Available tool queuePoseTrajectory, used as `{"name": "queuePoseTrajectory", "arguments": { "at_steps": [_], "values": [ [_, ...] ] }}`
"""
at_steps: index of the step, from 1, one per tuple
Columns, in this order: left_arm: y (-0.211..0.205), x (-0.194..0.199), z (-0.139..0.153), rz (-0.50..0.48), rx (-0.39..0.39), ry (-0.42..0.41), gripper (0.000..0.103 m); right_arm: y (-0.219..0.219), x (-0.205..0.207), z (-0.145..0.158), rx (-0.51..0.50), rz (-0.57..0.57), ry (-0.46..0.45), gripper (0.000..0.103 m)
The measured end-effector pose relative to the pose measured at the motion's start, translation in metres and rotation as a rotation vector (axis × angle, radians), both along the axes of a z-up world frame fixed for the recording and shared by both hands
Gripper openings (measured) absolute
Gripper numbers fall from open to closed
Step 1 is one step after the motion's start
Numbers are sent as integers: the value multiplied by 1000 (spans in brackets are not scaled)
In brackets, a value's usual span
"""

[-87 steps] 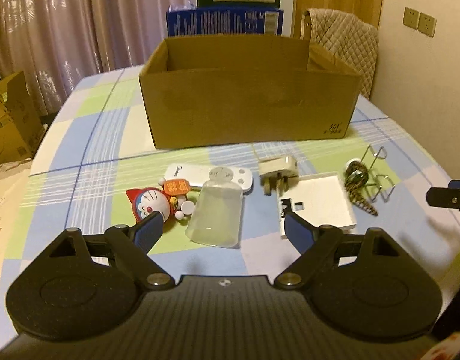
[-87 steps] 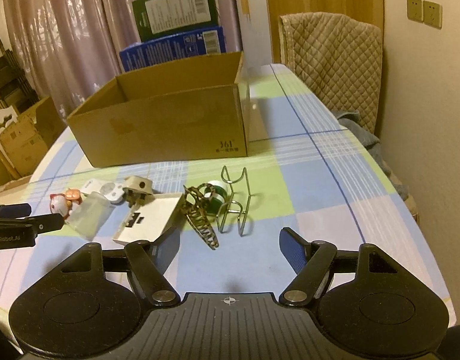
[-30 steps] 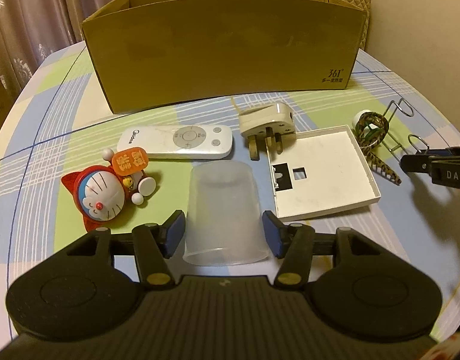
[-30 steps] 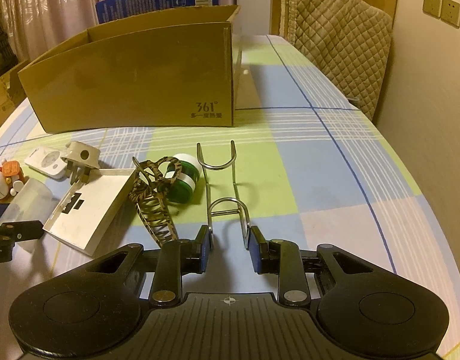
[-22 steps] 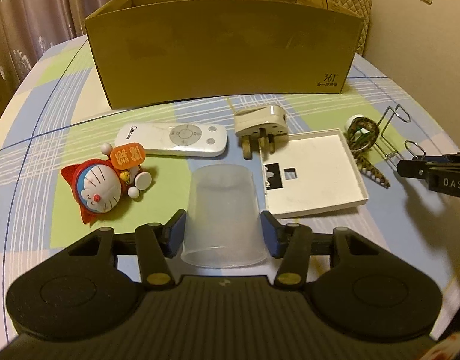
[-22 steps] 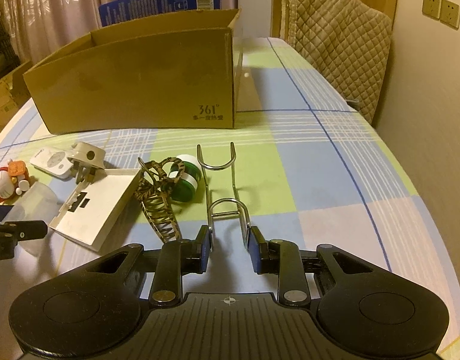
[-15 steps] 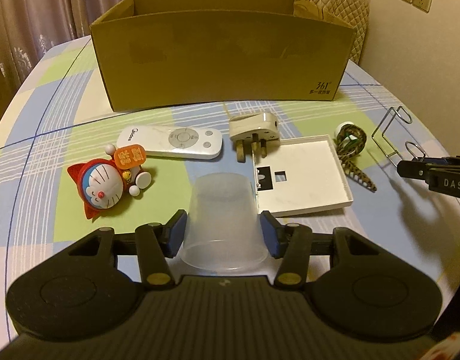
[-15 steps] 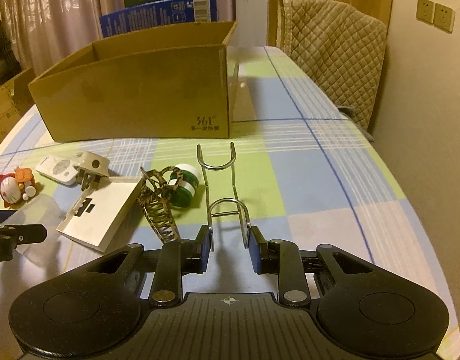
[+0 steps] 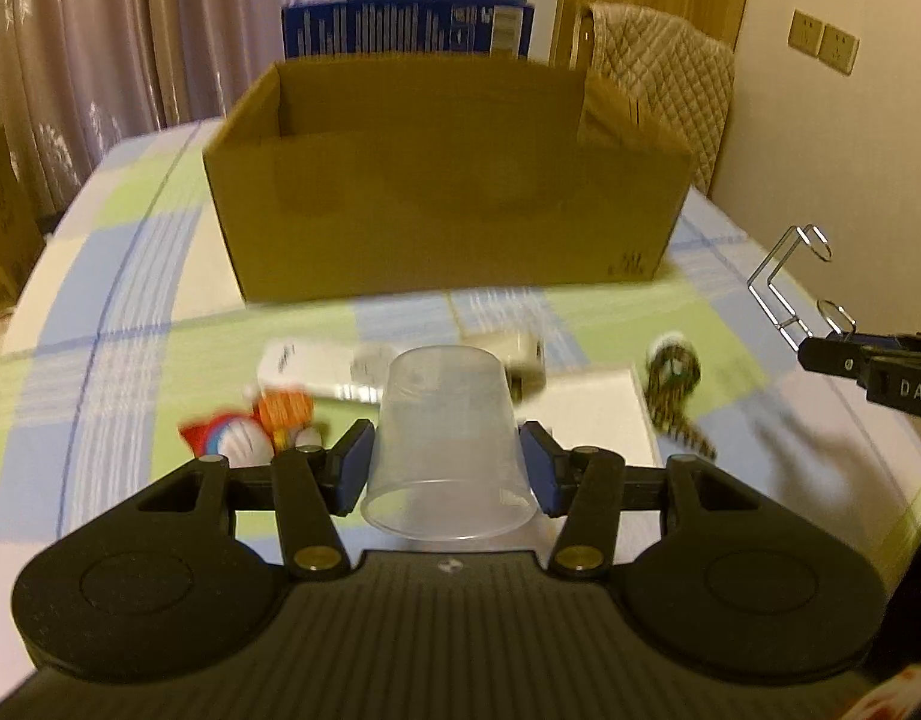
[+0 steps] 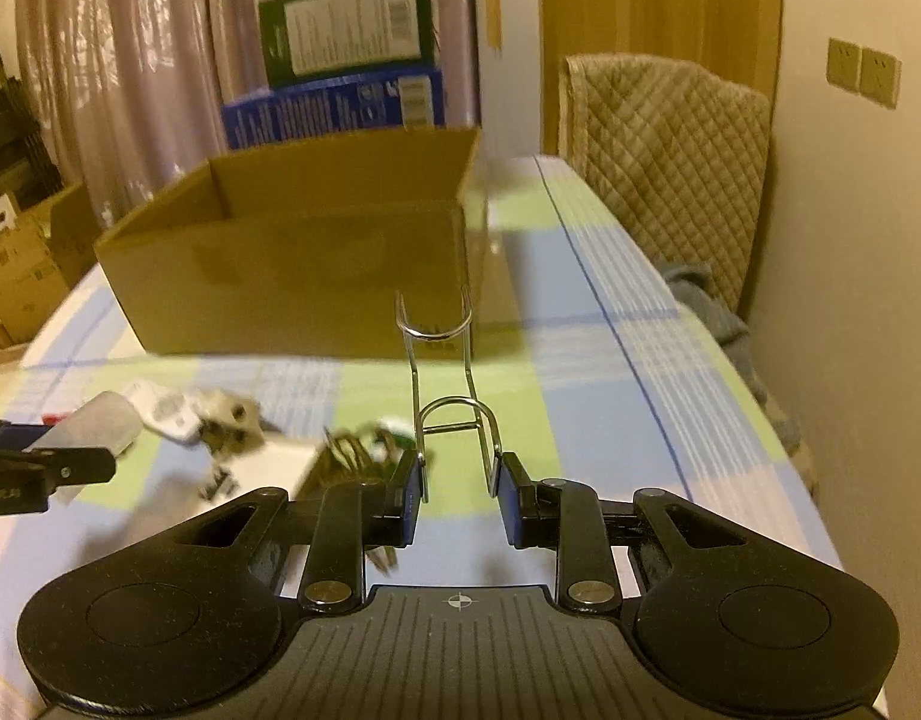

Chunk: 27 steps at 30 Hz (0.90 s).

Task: Organize rigid objects
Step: 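Carry the cup and wire hook over the cardboard box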

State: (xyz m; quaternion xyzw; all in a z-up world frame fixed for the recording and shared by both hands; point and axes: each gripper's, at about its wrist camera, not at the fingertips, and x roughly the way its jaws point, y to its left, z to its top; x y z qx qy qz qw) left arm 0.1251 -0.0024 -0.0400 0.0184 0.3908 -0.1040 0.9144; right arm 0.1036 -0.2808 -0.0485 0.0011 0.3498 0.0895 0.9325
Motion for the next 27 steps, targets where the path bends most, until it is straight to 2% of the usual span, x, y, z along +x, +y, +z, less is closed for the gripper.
{"name": "queuePoseTrajectory", "arguments": {
  "at_steps": [7, 12, 15, 21, 27],
  "values": [
    [0, 37, 48, -13, -23, -93, 48, 16, 31, 41, 25, 51, -83, 23],
    [3, 76, 76, -8, -34, -139, 48, 28, 72, 68, 29, 86, -130, 23],
    [4, 100, 89, -2, -16, -161, 48, 30, 99, 78, 34, 88, -134, 23],
    [8, 147, 92, 11, 10, -144, 48, 35, 149, 78, -6, 105, -93, 23],
    [21, 176, 77, 40, 4, -92, 48, 38, 171, 65, -4, 105, -57, 24]
  ]
}}
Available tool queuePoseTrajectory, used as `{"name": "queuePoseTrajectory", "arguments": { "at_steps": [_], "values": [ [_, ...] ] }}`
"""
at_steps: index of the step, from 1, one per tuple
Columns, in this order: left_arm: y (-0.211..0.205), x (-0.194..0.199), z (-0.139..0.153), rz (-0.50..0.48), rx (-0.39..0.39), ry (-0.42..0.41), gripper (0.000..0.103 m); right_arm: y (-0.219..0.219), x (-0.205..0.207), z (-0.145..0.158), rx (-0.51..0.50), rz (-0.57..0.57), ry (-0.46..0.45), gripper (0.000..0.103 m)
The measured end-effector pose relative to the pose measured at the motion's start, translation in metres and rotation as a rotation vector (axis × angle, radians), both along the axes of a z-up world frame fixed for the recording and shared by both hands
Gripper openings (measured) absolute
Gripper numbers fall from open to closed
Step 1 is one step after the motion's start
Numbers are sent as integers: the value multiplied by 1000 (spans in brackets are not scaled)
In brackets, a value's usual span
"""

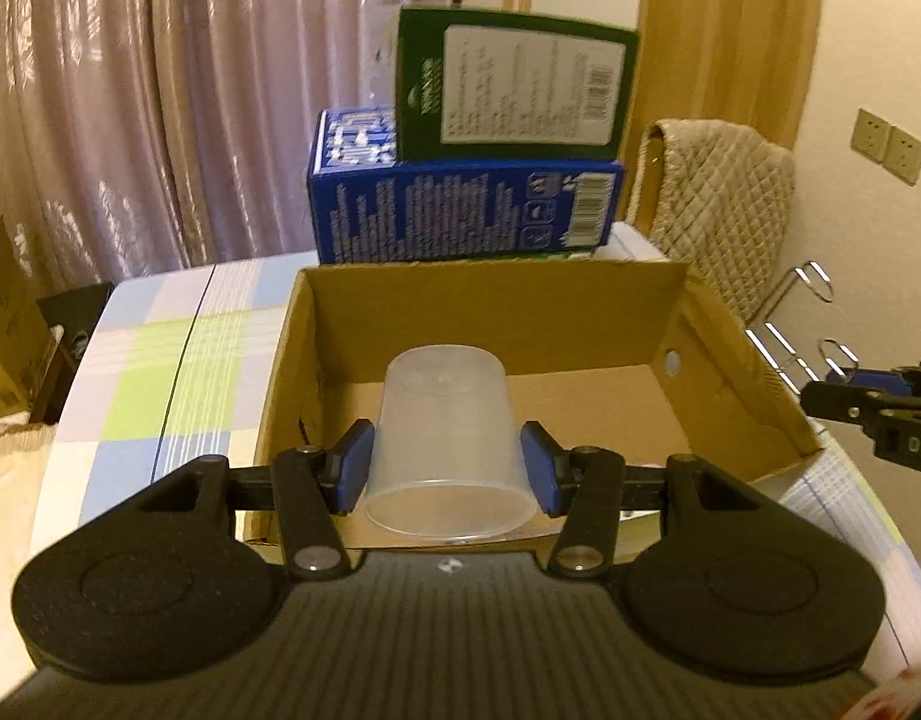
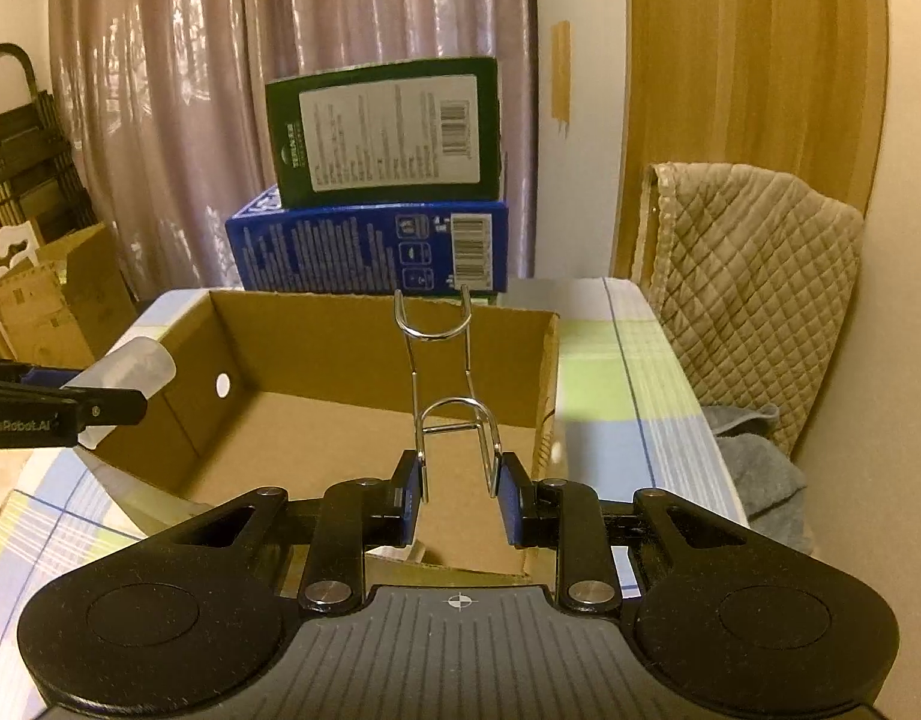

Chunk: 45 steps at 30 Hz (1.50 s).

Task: Organize rigid objects
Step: 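Carry the cup and wire hook over the cardboard box, then release the cup and wire hook into the box from both grippers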

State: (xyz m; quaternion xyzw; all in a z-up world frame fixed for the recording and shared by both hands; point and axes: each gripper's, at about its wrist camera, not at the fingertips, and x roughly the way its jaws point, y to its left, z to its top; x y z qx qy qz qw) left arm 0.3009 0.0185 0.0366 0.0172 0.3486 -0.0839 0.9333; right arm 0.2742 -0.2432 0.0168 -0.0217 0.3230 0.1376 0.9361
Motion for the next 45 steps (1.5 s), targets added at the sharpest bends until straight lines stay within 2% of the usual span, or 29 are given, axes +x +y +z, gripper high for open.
{"name": "queuePoseTrajectory", "arguments": {
  "at_steps": [9, 11, 23, 37, 40, 42, 45],
  "values": [
    [13, 17, -16, 30, 8, 12, 48, 1, 11, -15, -17, -6, 24, 23],
    [17, 20, -17, 58, 16, 16, 53, 1, 12, -17, -17, -6, 27, 24],
    [36, 2, -14, 82, -23, 5, 54, -1, 13, -22, -23, -17, 39, 24],
    [34, -7, -11, 72, -25, -3, 54, -3, 14, -22, -27, -15, 25, 24],
    [33, -11, -9, 65, -26, -8, 54, -5, 10, -20, -28, -17, 5, 28],
    [32, -18, -8, 60, -29, -13, 54, -8, 4, -18, -20, -31, -7, 39],
    [31, -32, -6, 56, -37, -22, 54, -14, -12, -14, 6, -38, -26, 44]
  ]
}}
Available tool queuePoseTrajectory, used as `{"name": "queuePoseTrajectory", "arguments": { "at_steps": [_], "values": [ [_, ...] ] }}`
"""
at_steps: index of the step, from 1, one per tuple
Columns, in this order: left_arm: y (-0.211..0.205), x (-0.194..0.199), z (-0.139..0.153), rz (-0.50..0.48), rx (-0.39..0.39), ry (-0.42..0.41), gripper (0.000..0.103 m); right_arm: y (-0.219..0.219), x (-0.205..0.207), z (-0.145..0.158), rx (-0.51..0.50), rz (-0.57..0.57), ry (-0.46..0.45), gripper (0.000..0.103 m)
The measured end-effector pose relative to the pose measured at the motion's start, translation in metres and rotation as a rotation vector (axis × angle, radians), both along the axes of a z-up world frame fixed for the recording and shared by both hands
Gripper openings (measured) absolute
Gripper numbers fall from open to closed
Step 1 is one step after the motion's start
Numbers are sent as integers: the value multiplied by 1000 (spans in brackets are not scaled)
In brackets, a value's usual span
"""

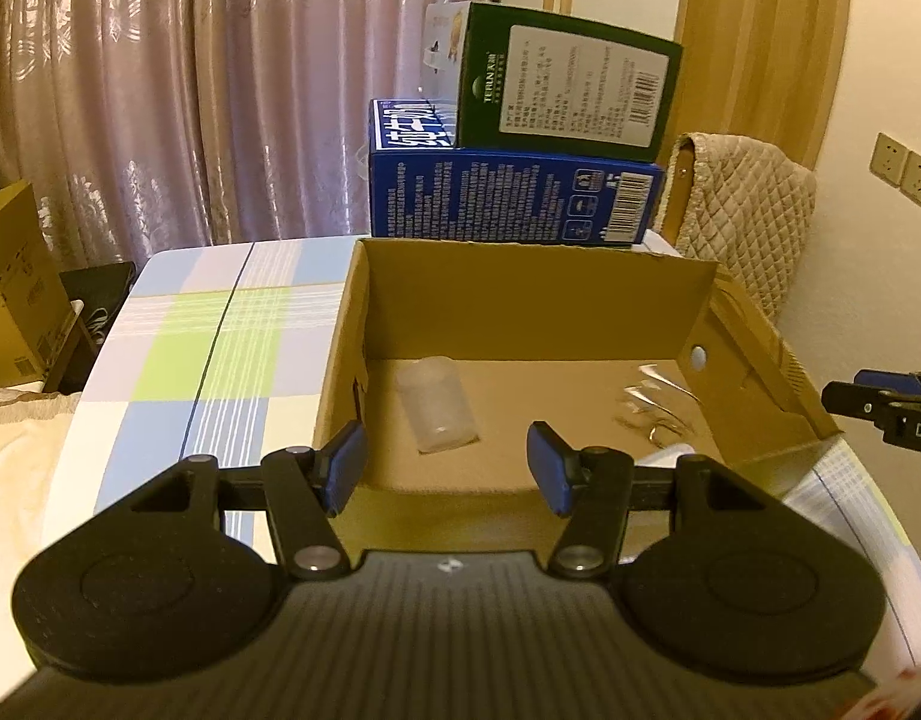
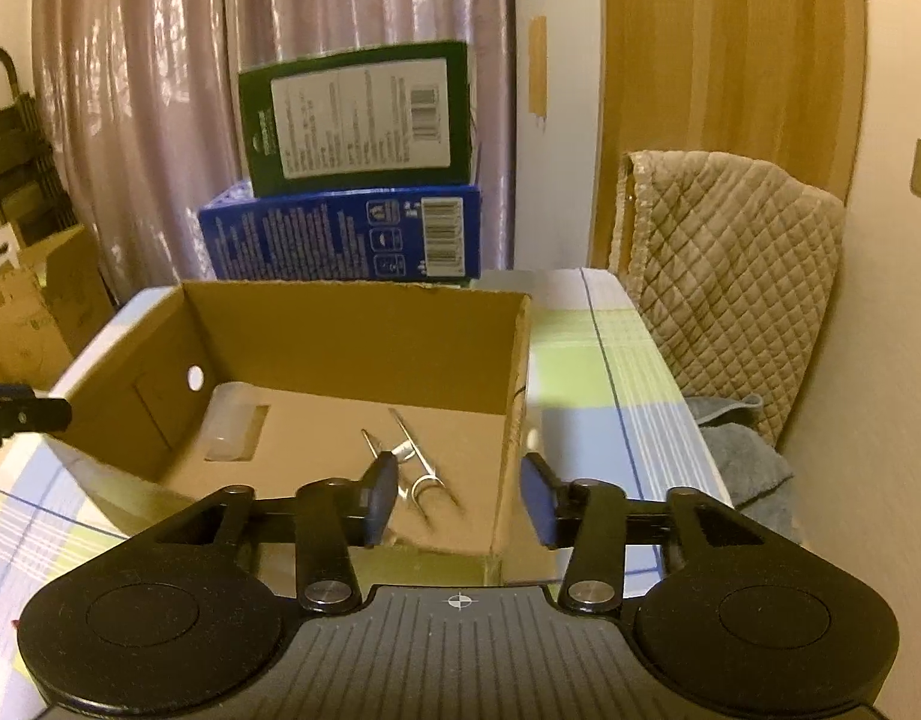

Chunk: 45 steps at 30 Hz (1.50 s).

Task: Organize rigid objects
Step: 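Release the cup and wire hook into the box from both grippers, then move both grippers back toward the remaining items on the table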

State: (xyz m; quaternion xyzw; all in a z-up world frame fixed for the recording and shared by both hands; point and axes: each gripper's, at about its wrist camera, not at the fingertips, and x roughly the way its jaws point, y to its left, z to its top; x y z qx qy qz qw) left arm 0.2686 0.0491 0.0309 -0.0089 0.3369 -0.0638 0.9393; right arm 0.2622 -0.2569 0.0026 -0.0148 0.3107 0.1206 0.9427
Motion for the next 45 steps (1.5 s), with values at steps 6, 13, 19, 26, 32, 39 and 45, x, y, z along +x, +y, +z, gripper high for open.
{"name": "queuePoseTrajectory", "arguments": {
  "at_steps": [6, 13, 19, 26, 32, 39, 45],
  "values": [
    [-1, -40, 3, 15, -31, -12, 54, -9, -49, 4, 35, -16, -21, 45],
    [-2, -93, 3, 57, -68, -8, 54, -12, -108, 2, 72, -38, 12, 47],
    [1, -138, -2, 94, -81, 3, 54, -12, -151, 5, 87, -33, 23, 50],
    [10, -184, -3, 134, -105, 10, 55, -10, -194, 4, 89, -15, 34, 54],
    [13, -212, -5, 151, -50, 4, 56, -7, -221, -5, 78, -5, 56, 56],
    [12, -230, -5, 136, -51, 7, 58, -5, -235, -12, 74, -4, 73, 58],
    [8, -238, -12, 120, -51, 27, 58, -5, -240, -12, 78, 2, 75, 58]
  ]
}}
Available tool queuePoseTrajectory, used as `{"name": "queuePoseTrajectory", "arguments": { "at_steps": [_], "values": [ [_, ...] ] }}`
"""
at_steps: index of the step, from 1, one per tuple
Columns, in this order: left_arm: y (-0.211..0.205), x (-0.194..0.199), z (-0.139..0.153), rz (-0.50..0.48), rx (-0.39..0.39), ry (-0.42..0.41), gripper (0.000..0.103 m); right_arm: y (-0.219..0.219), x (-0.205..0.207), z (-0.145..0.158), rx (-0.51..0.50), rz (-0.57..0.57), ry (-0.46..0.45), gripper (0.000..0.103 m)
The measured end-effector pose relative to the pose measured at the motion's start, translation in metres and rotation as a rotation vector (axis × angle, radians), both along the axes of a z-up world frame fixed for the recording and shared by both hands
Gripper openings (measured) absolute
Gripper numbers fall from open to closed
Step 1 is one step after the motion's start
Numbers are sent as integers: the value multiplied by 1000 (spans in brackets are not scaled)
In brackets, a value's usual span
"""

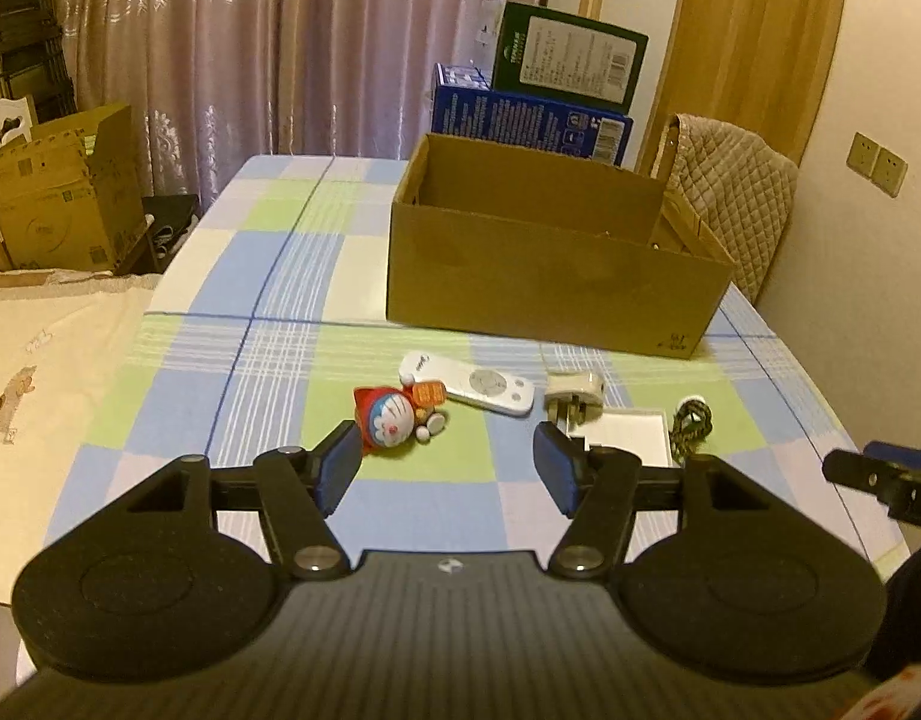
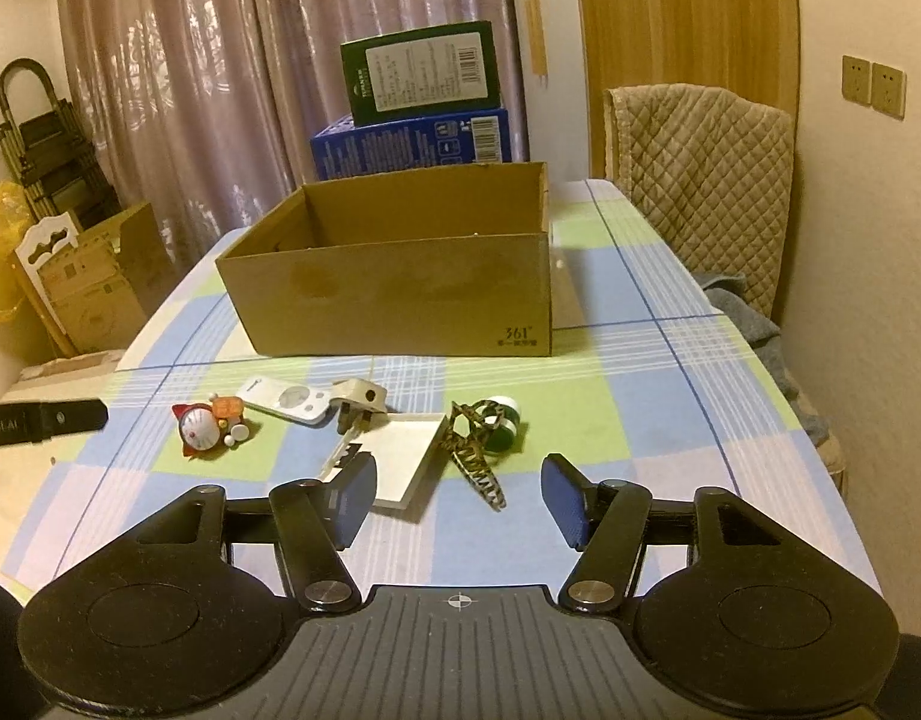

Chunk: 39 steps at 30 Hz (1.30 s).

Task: Organize rigid objects
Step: 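Move both grippers back toward the remaining items on the table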

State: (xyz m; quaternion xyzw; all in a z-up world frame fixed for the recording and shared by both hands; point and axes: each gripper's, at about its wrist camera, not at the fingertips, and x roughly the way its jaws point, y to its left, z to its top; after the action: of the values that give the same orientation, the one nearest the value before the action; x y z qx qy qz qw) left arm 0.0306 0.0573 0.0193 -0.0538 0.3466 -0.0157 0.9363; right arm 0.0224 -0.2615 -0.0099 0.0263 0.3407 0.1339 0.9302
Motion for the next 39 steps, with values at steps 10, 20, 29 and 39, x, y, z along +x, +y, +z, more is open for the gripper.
{"name": "queuePoseTrajectory", "arguments": {
  "at_steps": [10, 20, 29, 39],
  "values": [
    [-1, 4, -6, -7, 14, 16, 59, -3, 2, -5, 9, -7, 18, 58],
    [3, 17, -17, -24, 19, 35, 60, 3, 12, -18, -3, 3, 42, 58],
    [13, 38, -28, -25, 39, 67, 63, 17, 26, -37, -5, 39, 82, 59],
    [18, 77, -43, -68, 78, 89, 65, 28, 51, -62, 10, 48, 138, 58]
  ]
}}
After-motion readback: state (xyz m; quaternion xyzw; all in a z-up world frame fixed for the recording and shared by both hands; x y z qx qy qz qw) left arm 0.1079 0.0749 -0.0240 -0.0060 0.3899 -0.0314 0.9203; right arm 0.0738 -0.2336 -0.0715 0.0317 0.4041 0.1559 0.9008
